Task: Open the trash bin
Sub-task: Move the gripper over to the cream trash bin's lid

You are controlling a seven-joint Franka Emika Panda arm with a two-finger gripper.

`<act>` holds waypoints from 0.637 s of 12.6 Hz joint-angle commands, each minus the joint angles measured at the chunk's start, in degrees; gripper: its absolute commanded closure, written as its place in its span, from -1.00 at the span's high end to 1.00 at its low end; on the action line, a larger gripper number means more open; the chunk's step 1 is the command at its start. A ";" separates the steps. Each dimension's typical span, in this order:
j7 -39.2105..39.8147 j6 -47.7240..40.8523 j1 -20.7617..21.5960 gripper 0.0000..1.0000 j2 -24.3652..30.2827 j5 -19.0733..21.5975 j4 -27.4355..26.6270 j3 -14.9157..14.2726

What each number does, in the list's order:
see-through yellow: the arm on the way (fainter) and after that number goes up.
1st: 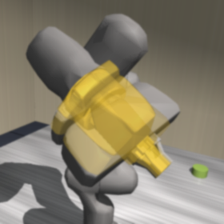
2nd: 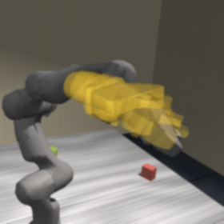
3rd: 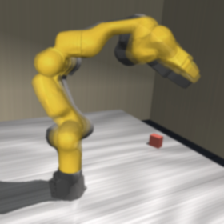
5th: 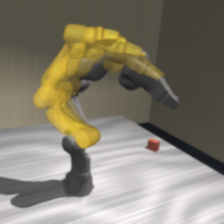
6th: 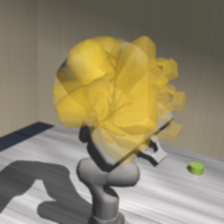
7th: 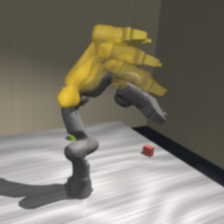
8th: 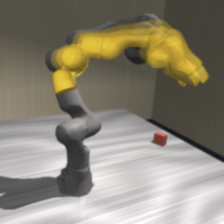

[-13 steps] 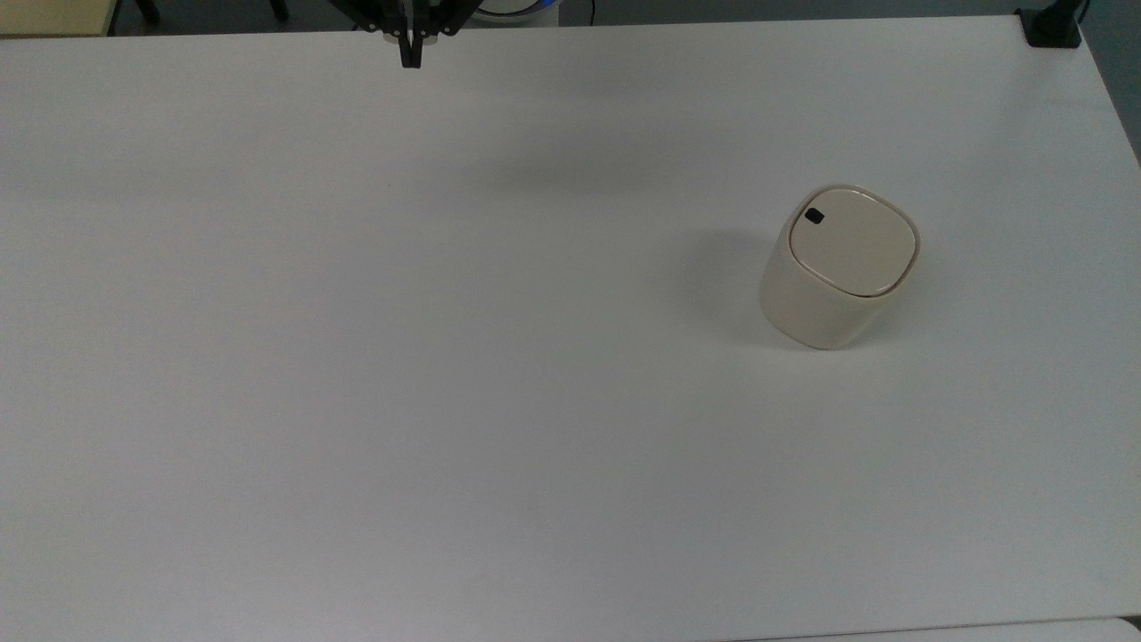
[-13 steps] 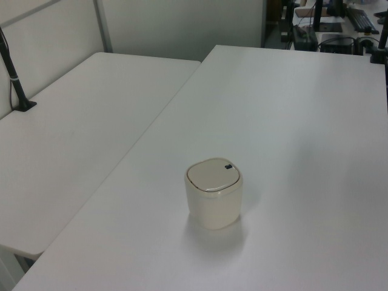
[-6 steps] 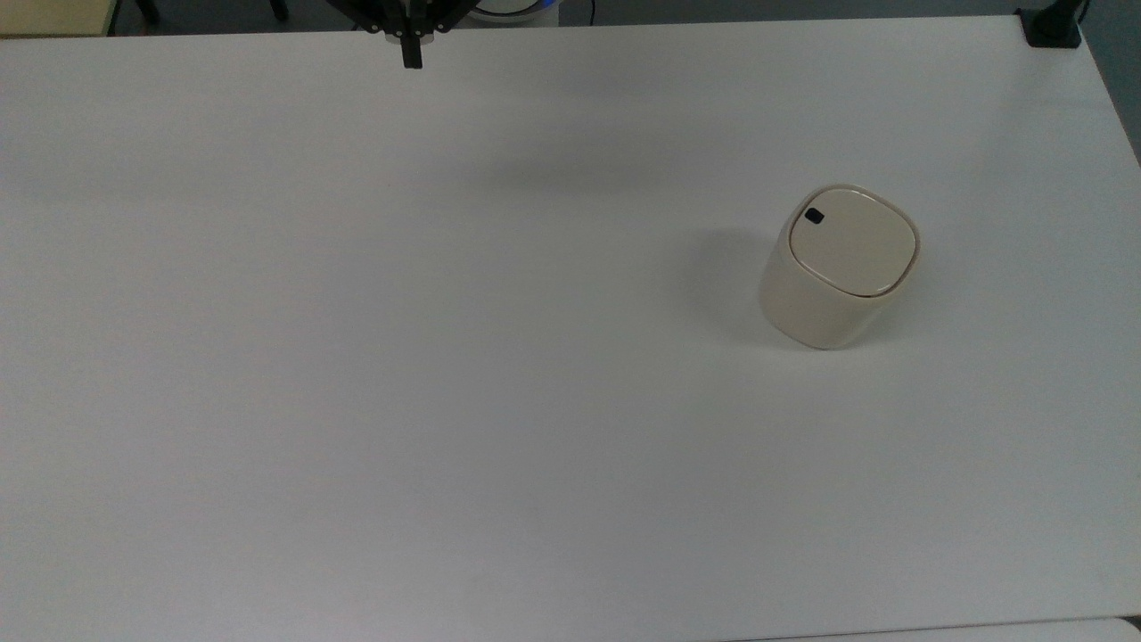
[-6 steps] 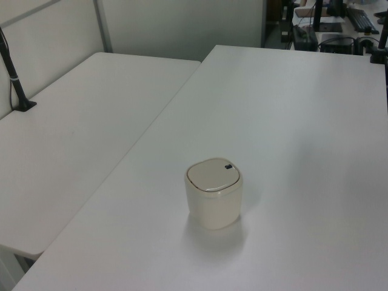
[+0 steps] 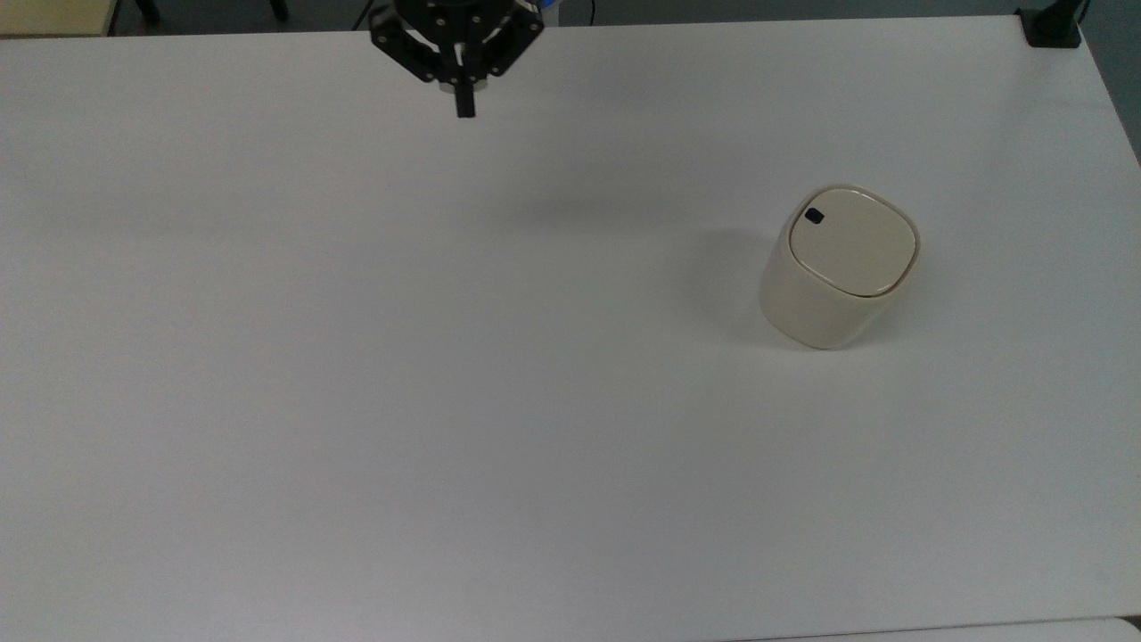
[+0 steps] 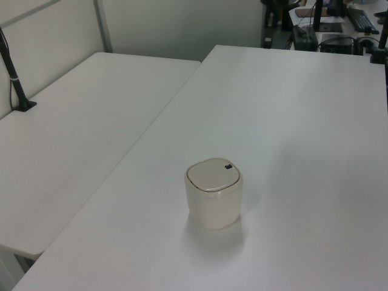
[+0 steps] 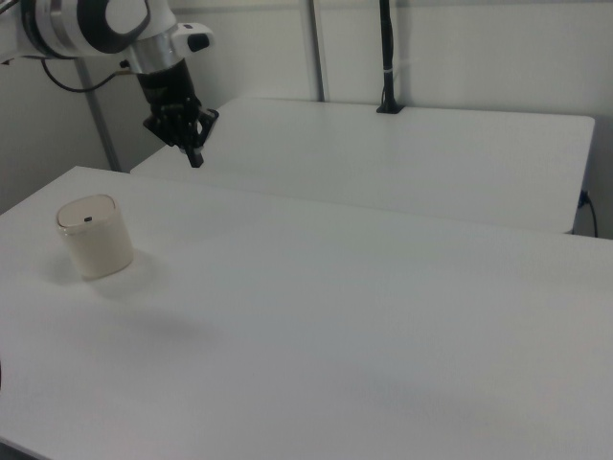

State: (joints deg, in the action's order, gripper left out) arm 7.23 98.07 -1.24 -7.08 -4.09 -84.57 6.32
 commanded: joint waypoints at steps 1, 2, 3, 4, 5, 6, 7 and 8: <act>0.68 5.62 6.15 -1.00 -1.09 0.93 -0.60 -0.34; 0.68 7.72 8.25 -1.00 -1.88 2.15 -0.17 -0.34; 0.77 9.40 10.54 -1.00 -2.67 3.38 -0.07 -0.34; 0.77 10.63 12.13 -1.00 -3.03 3.83 -0.07 -0.34; 0.85 12.04 14.06 -1.00 -3.21 4.18 -0.16 -0.34; 1.90 13.10 16.43 -1.00 -4.43 4.36 -0.16 -0.34; 2.43 13.19 17.75 -1.00 -5.05 4.18 -0.16 -0.34; 2.78 13.20 18.90 -1.00 -6.01 4.09 -0.16 -0.34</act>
State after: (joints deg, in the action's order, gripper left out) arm 7.72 109.47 13.52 -10.99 -0.72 -84.59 6.77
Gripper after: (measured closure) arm 0.991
